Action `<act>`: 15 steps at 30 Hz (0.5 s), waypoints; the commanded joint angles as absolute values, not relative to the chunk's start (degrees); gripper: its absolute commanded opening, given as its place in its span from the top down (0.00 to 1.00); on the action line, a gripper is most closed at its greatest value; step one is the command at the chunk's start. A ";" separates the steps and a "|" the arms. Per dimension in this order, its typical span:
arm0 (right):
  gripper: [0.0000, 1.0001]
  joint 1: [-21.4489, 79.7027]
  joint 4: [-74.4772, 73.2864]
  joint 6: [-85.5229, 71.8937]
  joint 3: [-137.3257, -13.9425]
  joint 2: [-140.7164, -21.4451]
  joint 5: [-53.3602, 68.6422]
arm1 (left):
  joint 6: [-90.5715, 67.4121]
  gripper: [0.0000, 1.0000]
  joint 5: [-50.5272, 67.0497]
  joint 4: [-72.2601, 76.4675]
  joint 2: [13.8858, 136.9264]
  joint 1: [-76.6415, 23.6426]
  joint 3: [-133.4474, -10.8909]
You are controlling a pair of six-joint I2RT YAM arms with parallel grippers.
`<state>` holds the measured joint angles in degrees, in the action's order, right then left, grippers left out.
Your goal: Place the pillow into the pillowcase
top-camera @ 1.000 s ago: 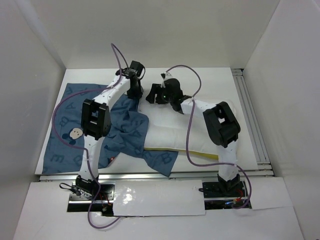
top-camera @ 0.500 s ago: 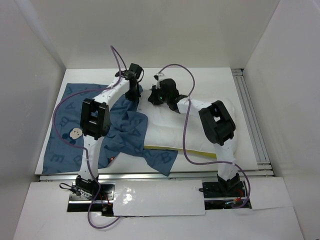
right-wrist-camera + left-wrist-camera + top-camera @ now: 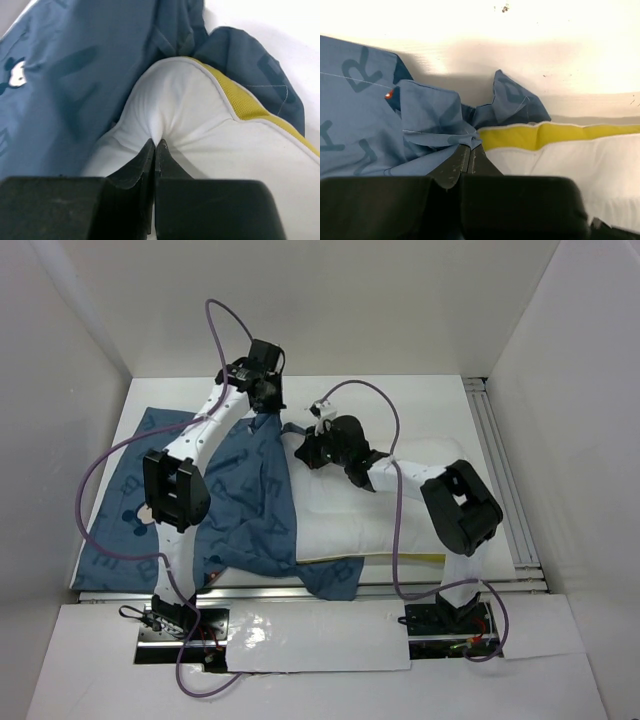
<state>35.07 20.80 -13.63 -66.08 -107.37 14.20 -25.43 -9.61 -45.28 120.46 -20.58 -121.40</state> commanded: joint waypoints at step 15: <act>1.00 36.91 47.54 -14.50 -52.74 -95.19 30.66 | -23.03 1.00 -6.42 -41.31 116.72 -20.92 -125.41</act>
<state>35.38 36.97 -13.43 -54.15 -100.75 24.49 -24.12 -5.67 -45.25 120.09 -21.10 -121.43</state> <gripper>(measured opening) 0.010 0.029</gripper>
